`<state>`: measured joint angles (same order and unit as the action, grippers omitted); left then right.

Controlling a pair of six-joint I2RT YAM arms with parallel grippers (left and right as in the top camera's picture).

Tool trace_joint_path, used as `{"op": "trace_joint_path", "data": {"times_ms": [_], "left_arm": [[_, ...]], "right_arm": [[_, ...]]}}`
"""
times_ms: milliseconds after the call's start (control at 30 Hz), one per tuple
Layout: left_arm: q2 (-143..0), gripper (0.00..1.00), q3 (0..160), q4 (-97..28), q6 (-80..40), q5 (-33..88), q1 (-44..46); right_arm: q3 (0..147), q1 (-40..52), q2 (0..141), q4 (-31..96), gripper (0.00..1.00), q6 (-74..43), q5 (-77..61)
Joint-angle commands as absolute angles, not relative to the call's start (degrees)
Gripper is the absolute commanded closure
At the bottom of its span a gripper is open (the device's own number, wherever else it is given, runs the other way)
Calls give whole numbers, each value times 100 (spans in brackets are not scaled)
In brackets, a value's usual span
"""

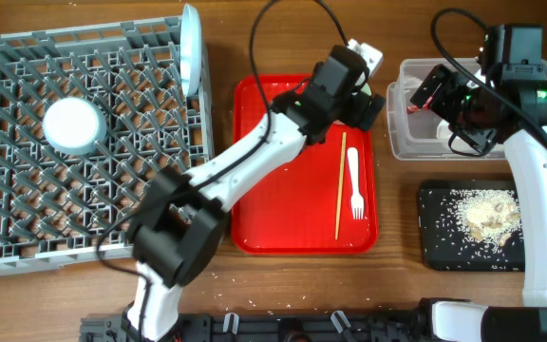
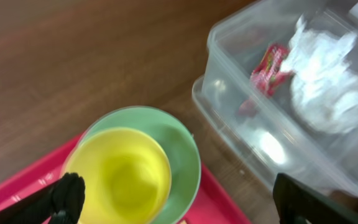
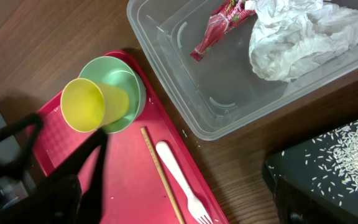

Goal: Sort waste into correct bins and load items into the dishwasher rack
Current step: 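Reach the left gripper to the yellow cup and grasp it, then carry the yellow cup with the left gripper into the rack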

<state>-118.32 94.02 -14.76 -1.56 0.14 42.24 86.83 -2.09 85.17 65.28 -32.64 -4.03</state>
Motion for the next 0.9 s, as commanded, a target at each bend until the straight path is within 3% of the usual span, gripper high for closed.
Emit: {"op": "trace_joint_path", "data": {"times_ms": [0, 167, 267, 500, 600, 733, 867], "left_arm": [[-12278, 5, 9439, -1177, -16, 193, 4226], [-12549, 11, 9439, -1345, -16, 427, 4226], [-12549, 41, 9439, -1422, 137, 351, 4224], [-12547, 74, 9441, -1529, 130, -119, 4226], [-12547, 80, 9441, -1629, 130, -165, 4226], [-12540, 96, 9441, -1778, 130, -419, 4226], [-12324, 96, 9441, -1761, 117, -414, 4226]], "right_arm": [[8764, -213, 8497, 6517, 0, -3168, -429], [8764, -211, 8497, 6517, 0, -3168, -429], [8764, -211, 8497, 6517, 0, -3168, -429], [8764, -211, 8497, 6517, 0, -3168, -429], [8764, -211, 8497, 6514, 0, -3170, -429], [8764, -211, 8497, 6514, 0, -3168, -429], [8764, -211, 8497, 6517, 0, -3170, -429]]}}
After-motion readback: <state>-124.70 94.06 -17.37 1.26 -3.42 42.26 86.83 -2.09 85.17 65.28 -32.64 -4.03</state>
